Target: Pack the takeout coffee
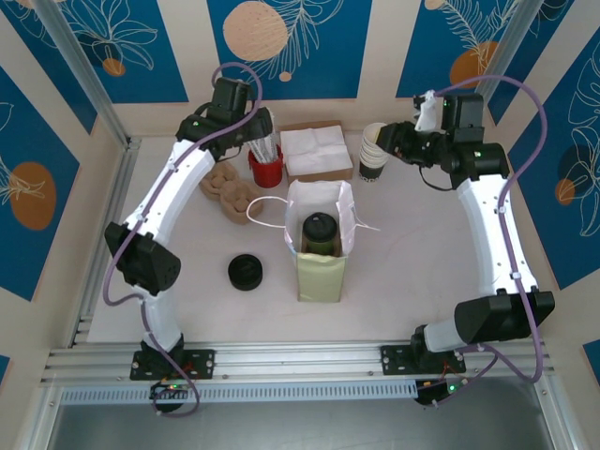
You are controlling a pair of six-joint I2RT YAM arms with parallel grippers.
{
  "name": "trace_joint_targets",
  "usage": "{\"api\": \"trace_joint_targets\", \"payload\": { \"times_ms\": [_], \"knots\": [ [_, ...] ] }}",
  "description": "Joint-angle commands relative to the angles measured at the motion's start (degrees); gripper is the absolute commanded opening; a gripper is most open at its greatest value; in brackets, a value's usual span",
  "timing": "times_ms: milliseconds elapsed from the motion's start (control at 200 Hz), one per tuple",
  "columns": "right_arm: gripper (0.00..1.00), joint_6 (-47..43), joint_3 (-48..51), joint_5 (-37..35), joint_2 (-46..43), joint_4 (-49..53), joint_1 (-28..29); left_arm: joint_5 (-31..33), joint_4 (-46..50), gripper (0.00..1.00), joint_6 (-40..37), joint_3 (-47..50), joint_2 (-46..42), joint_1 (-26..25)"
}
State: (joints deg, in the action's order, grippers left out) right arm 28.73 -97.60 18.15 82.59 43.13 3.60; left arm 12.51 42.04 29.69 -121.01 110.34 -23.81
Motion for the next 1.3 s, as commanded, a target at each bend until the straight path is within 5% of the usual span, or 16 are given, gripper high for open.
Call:
{"api": "trace_joint_targets", "payload": {
  "times_ms": [0, 610, 910, 1295],
  "knots": [
    [0.31, 3.22, -2.49, 0.10, 2.08, -4.22, -0.18, 0.19, -6.10, 0.71, 0.46, 0.13, 3.45, 2.63],
    [0.31, 4.71, 1.10, 4.66, 1.77, -2.91, 0.27, -5.57, -9.50, 0.44, -1.30, -13.03, 18.60, 4.83],
    [0.31, 3.64, 2.29, 4.57, 0.45, -2.09, -0.12, -1.88, -6.09, 0.52, -1.67, -20.23, 23.46, 4.83],
    [0.31, 3.22, 2.85, 5.90, 1.45, -2.89, -1.05, -1.36, -5.30, 0.49, -1.42, -20.11, 25.39, 4.80]
  ]
}}
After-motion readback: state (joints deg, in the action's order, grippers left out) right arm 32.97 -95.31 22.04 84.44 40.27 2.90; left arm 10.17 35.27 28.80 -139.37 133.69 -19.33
